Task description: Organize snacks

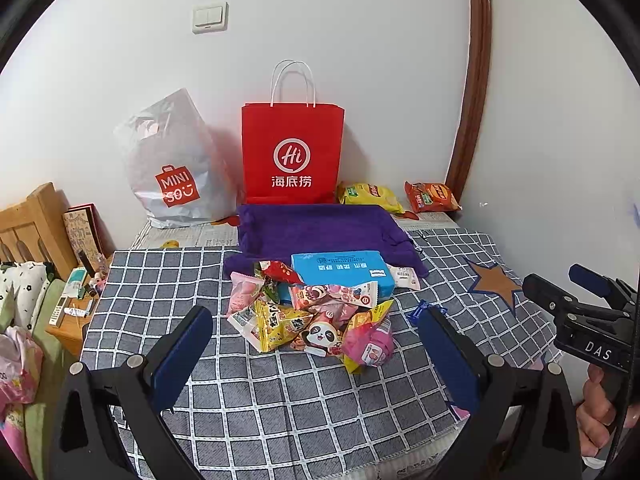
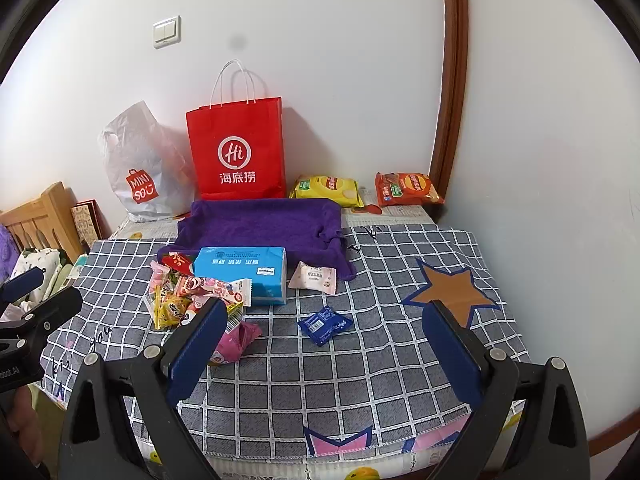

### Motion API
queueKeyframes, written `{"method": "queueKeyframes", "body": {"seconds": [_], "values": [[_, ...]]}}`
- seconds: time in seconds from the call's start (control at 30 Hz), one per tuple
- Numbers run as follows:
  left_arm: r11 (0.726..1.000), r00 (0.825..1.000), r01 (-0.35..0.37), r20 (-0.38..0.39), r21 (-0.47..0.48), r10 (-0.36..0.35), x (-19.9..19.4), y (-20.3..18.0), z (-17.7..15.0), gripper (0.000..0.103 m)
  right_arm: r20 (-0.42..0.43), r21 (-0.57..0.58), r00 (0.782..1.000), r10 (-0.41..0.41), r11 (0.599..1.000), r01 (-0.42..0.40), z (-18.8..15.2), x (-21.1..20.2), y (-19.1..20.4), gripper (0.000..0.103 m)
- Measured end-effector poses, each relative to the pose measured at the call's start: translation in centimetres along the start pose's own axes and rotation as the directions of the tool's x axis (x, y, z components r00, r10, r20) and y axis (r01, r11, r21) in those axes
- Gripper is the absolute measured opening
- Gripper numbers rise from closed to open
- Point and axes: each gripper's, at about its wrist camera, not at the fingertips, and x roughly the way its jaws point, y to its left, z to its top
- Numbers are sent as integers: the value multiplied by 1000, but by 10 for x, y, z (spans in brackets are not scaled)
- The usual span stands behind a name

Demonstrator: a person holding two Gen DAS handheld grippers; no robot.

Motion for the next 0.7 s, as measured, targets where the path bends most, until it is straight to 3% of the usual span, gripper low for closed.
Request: {"method": "queueKeyframes", "body": {"seconds": [0.43,0.7], "values": [[1000,1000,14,12,-2,-14,3,2,1,103,6,-4,1000,16,1000,-16,-2,3,5,97],[1000,1000,15,-18,-2,-15,29,5,-6,103,-18,-26,999,27,999,-28,-10,25,9,97]]}}
